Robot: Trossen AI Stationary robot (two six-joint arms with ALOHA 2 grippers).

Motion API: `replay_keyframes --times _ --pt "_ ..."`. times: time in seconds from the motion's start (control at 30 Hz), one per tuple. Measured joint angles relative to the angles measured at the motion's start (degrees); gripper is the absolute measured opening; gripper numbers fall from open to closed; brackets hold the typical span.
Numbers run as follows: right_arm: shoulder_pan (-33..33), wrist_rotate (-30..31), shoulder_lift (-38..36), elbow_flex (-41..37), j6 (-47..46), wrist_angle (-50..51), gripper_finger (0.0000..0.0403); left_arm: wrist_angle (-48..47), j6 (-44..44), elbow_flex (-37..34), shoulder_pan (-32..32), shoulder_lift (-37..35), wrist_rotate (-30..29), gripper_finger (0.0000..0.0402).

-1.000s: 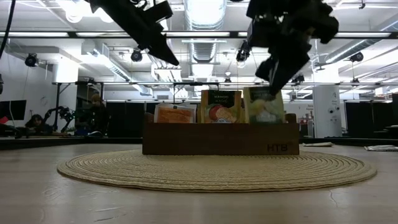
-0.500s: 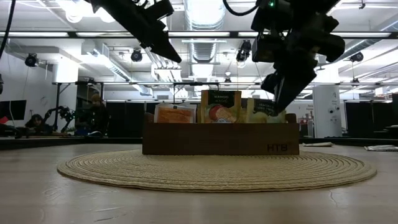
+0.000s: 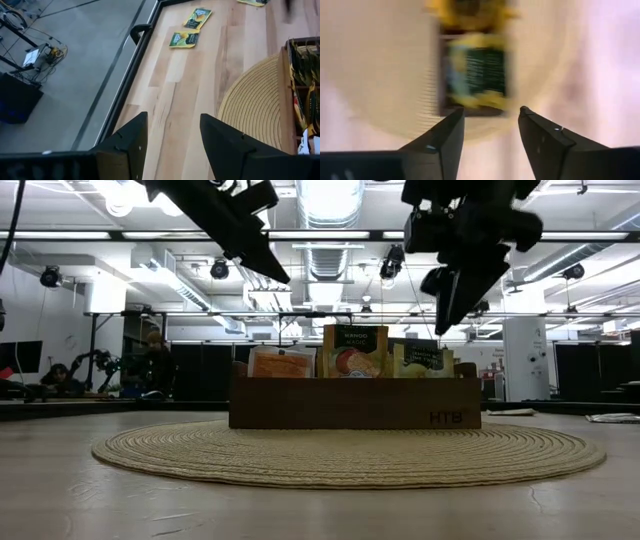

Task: Pick & Place Tea
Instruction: Put the yellow tea bag into the right section of the wooden organizer

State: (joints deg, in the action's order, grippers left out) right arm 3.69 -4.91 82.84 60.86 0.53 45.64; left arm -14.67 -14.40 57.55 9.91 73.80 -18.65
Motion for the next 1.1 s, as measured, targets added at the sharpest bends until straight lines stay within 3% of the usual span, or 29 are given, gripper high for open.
replay_keyframes --times 0.1,0.17,0.3,0.5,0.83,1.1 --pt "1.72 8.25 -2.85 -1.09 0.47 0.24 0.0191 -0.11 0.94 -0.75 -0.02 0.0 0.43 0.0174" --pt "4.16 9.82 -5.45 -2.85 1.14 0.37 0.0191 0.02 1.94 -1.46 -0.02 0.0 2.19 0.0174" --pt "11.83 8.87 -11.22 -8.09 0.96 -3.15 0.0187 0.08 4.23 -3.28 -0.02 -0.09 6.27 0.0174" --pt "27.02 4.15 -14.97 -16.43 -2.69 -10.23 0.0195 0.33 6.29 -4.51 -0.04 -0.11 7.25 0.0174" --pt "43.12 2.28 -10.95 -18.99 -4.92 -18.46 0.0203 3.71 6.3 -4.52 -0.02 -0.13 11.26 0.0174" --pt "47.23 -1.34 0.01 -15.94 -3.51 -20.6 0.0203 5.67 5.63 -7.25 -0.02 -0.15 11.65 0.0174"
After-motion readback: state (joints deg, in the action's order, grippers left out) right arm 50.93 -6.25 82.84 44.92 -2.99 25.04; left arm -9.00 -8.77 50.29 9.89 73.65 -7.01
